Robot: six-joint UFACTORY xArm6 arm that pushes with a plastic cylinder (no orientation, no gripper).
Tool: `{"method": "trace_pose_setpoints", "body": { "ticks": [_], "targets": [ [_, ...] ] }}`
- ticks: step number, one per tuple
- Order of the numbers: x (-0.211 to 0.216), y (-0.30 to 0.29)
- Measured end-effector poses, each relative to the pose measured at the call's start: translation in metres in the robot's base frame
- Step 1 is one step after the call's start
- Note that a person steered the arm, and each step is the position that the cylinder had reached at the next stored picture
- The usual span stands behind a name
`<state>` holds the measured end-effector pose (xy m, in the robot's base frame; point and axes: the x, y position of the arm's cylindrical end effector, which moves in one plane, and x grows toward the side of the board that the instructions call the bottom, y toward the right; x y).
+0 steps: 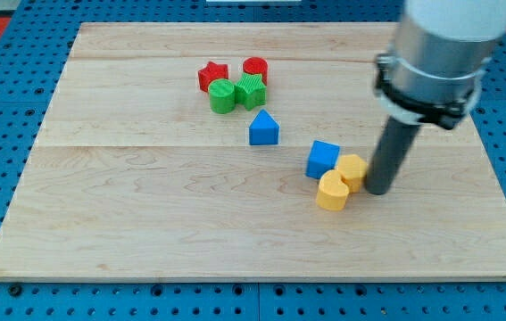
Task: Separate yellow hexagon and blue cube
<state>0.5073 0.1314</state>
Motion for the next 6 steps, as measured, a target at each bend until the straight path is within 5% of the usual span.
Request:
{"method": "trace_pose_setpoints", "body": {
  "ticks": [2,4,6],
  "targets": [
    [-0.006,-0.007],
    [-0.023,-0.113],
    [-0.023,-0.117]
  ]
}}
